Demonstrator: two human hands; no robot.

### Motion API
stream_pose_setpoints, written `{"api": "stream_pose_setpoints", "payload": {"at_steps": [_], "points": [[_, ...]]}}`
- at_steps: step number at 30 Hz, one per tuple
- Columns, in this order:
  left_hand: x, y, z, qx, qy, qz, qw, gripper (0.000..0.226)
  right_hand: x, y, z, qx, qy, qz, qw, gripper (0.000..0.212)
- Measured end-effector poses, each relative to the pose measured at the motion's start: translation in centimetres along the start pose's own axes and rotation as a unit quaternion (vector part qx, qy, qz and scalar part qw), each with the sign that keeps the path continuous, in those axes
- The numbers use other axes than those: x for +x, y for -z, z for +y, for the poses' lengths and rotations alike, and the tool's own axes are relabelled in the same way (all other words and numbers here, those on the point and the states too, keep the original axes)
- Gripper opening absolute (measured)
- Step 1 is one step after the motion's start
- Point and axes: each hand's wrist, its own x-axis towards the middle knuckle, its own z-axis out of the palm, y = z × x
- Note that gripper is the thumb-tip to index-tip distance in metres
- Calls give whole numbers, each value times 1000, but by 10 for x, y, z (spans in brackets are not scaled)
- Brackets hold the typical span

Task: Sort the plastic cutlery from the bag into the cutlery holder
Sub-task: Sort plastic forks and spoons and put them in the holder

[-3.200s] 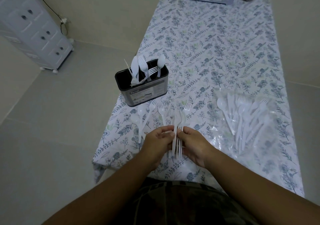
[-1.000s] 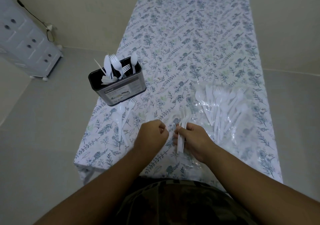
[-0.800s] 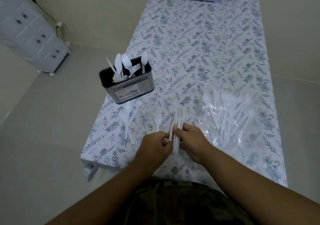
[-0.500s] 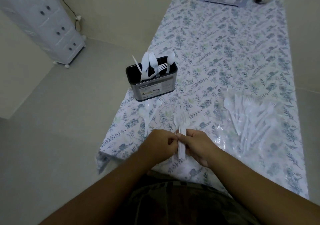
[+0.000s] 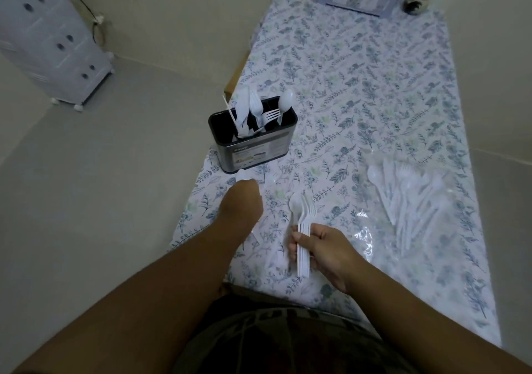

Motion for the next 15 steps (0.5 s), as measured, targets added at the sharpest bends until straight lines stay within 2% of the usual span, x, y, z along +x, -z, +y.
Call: {"api": "stream_pose_setpoints", "payload": {"at_steps": [4,8,12,15], "points": [[0,-3,8,-29,-12,2,999,16,-1,6,-3,12,18,19,1000,19],[-17,1,25,-177,-25,51,983,21,-1,14,-12,39,25,43,998,17],[-48,5,47,-344,39,-5,938,14,1,22,-24,74,31,33,996,15],[-69,6,58,-467,75,-63,879,16,2,28,-32,88,40,13,995,16]]}}
